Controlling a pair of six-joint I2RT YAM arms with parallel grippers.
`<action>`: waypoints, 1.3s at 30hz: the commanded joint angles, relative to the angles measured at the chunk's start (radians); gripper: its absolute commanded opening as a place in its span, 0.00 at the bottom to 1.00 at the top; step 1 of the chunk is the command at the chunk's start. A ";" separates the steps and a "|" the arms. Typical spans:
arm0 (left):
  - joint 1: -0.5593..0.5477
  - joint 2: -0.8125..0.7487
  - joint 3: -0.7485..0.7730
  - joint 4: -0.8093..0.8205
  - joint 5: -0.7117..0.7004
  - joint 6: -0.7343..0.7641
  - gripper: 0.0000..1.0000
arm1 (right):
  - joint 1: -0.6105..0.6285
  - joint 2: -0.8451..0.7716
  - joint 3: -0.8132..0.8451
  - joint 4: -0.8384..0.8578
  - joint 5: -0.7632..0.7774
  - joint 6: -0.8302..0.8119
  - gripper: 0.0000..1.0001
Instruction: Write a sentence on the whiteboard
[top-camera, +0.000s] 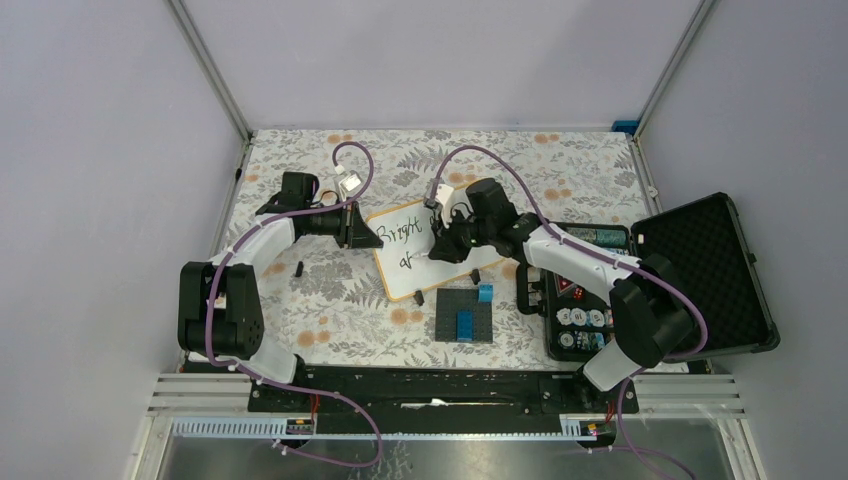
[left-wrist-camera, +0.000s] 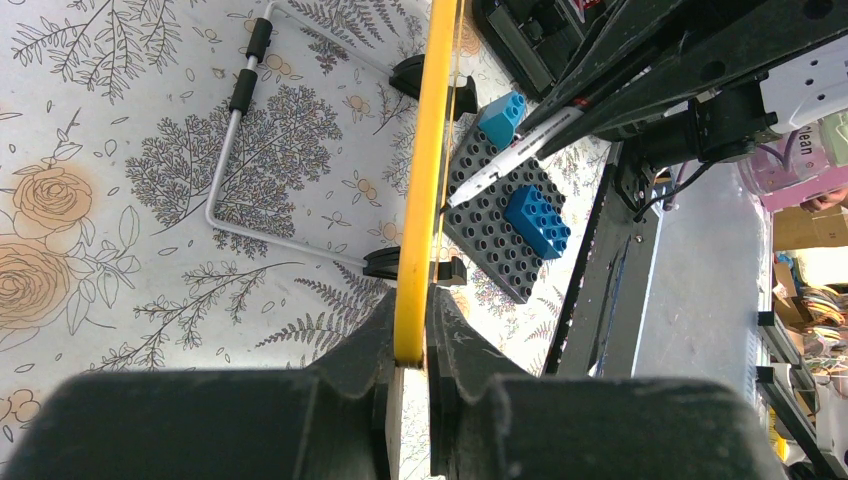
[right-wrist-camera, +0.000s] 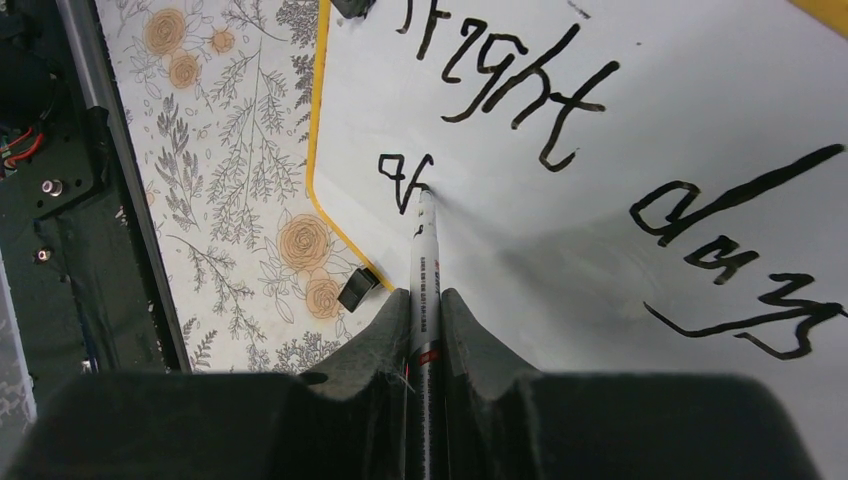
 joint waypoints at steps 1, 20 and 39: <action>-0.013 0.012 0.023 0.018 -0.101 0.075 0.00 | -0.031 -0.046 0.003 0.026 0.060 -0.019 0.00; -0.013 0.016 0.033 0.015 -0.099 0.075 0.00 | -0.012 -0.017 -0.034 -0.015 0.020 -0.047 0.00; -0.013 0.022 0.038 0.007 -0.100 0.081 0.00 | 0.012 -0.093 0.003 -0.122 -0.131 -0.055 0.00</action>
